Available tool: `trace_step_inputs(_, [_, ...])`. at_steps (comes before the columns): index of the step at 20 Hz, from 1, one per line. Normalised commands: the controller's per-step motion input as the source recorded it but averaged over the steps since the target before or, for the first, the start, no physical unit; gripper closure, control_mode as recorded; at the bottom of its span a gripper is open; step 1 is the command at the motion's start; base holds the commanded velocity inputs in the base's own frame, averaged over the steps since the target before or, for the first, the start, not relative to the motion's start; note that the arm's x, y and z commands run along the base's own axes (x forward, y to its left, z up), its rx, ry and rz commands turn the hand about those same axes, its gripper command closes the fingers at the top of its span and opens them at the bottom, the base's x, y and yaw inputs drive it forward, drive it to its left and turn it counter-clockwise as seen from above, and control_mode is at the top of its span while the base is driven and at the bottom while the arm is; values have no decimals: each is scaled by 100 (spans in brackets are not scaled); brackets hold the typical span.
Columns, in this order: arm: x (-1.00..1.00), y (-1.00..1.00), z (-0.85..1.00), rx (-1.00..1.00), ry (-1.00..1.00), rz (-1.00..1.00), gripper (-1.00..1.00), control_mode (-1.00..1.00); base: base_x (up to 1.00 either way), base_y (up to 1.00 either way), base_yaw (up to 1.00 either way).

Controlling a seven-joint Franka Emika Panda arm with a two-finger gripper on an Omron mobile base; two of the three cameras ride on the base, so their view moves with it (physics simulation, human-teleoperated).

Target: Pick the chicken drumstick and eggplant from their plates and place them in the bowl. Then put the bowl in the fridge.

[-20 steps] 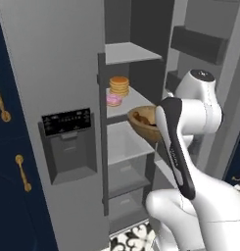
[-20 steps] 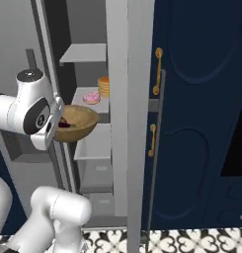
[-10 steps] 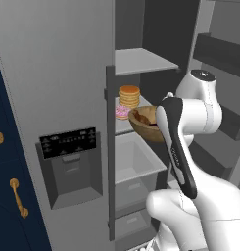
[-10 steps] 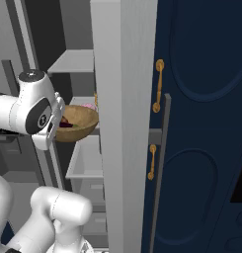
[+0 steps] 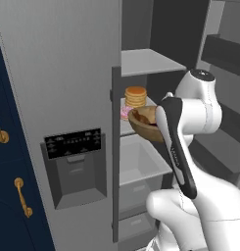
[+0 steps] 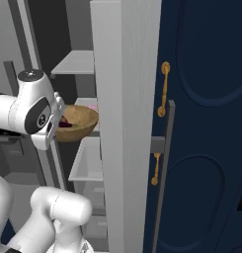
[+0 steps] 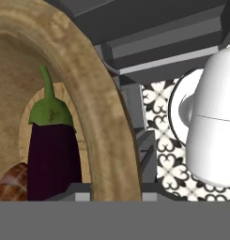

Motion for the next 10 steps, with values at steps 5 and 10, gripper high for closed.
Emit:
trace_step_inputs(5, [0, 0, 5, -2, -11, 1, 100, -100, -1, 0, 0])
trace_step_inputs(10, [6, -6, 40, 0, -20, 13, 100, -100, 0, 0, 0])
